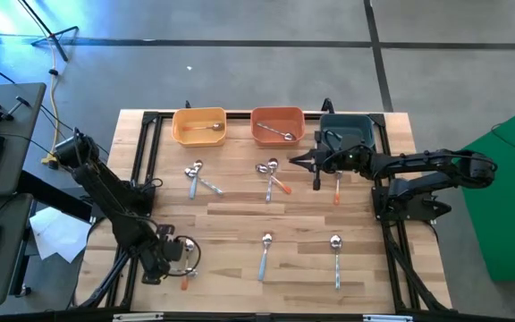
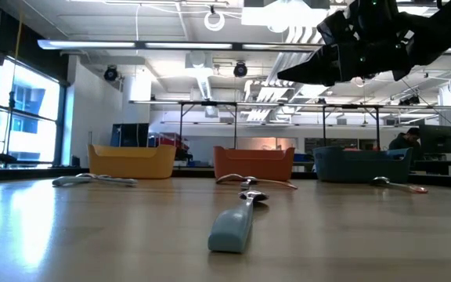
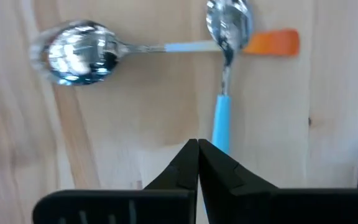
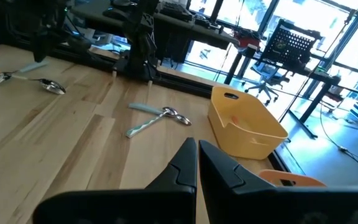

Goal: Sort silverware by color (type)
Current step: Put the blue spoon into the blue bin

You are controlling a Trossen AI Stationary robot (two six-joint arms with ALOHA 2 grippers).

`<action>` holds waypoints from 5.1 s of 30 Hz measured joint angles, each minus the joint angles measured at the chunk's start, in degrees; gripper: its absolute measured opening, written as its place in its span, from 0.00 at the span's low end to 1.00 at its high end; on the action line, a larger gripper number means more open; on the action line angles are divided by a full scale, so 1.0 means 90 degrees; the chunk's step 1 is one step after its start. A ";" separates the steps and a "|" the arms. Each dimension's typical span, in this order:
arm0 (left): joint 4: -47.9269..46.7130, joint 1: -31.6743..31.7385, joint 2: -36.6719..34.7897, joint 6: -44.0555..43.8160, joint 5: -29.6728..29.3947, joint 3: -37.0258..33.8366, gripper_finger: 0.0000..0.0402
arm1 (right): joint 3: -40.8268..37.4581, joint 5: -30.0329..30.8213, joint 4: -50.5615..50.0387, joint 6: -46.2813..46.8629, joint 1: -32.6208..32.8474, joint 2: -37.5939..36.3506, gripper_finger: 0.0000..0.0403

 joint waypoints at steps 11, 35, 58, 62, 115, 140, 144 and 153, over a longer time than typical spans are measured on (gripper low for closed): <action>0.0714 0.0019 0.0123 -0.0674 -0.0514 0.0007 0.26 | 0.0000 0.0002 -0.0051 0.0013 0.0000 0.0000 0.00; 0.0895 0.0112 0.1253 -0.0449 -0.0199 0.0027 0.14 | 0.0000 0.0379 -0.0240 -0.0006 -0.0002 0.0000 0.00; -0.0573 0.0621 0.0225 0.0909 -0.0481 0.0857 0.01 | 0.0000 0.0403 -0.0282 -0.0103 0.0000 0.0000 0.00; -0.0126 0.1036 -0.0350 0.1704 -0.1077 0.0777 0.01 | 0.0000 0.0423 -0.0372 -0.0121 0.0000 0.0000 0.00; 1.1523 0.7092 0.1248 0.5995 0.1740 -0.0433 0.01 | 0.1593 0.1627 0.2052 0.1119 0.1518 0.2562 0.11; 1.0806 0.7496 0.1239 0.6358 0.1051 -0.0809 0.36 | 0.2568 0.2987 -0.4455 0.0946 0.0083 0.0629 0.10; 1.0837 0.7695 0.1239 0.6377 0.1029 -0.1009 0.35 | 0.3034 0.3139 -0.6857 0.0402 -0.0950 0.0693 0.10; 1.0904 0.8223 0.1168 0.6497 0.1069 -0.1066 0.34 | 0.3113 0.2667 -0.8271 -0.0474 -0.3109 0.1170 0.10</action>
